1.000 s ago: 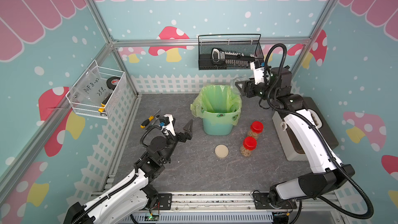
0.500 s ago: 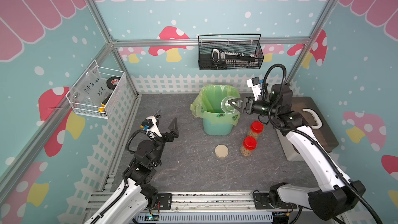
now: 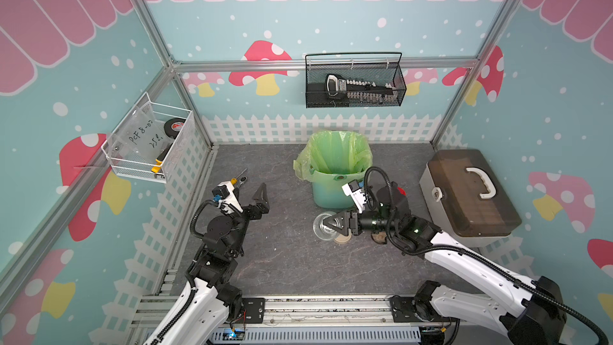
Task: Empty moldy peanuts from jars
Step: Place the jar at the center of the board.
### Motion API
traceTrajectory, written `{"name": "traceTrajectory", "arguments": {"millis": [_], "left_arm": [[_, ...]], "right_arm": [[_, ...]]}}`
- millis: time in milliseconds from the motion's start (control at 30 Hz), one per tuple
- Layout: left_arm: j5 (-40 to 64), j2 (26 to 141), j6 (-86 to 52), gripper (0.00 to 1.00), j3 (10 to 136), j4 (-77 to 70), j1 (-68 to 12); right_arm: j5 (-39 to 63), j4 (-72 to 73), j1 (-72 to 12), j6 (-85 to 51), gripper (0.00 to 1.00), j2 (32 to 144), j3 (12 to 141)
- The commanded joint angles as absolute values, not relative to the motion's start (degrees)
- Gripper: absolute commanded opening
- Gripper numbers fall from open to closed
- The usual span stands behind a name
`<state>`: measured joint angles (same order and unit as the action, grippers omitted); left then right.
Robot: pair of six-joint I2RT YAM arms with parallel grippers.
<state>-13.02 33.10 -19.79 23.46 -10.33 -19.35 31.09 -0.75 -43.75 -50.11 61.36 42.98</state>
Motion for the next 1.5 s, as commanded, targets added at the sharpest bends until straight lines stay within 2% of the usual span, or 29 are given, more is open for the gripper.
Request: {"name": "traceTrajectory", "arguments": {"millis": [0, 267, 600, 1000, 1467], "left_arm": [[-11.3, 33.2, -21.5, 0.99, 23.0, -9.7, -18.7], [-10.8, 33.1, -21.8, 0.99, 22.9, -9.7, -18.5], [-10.0, 33.2, -22.0, 0.99, 22.9, -9.8, -18.0], [-9.1, 33.5, -22.1, 0.99, 22.8, -10.2, -17.8], [-8.8, 33.6, -22.2, 0.99, 22.8, -10.4, -17.7]], "right_arm": [[21.9, 10.6, -47.3, -54.6, 0.45, 62.2, 41.3], [12.0, 26.4, -53.6, -58.3, 0.45, 75.8, 37.9], [15.0, 46.4, -53.8, -65.0, 0.45, 100.0, 43.0], [14.3, 45.6, -53.1, -64.4, 0.52, 108.4, 45.4], [4.4, 22.5, -52.7, -50.9, 0.82, 99.3, 45.6]]}}
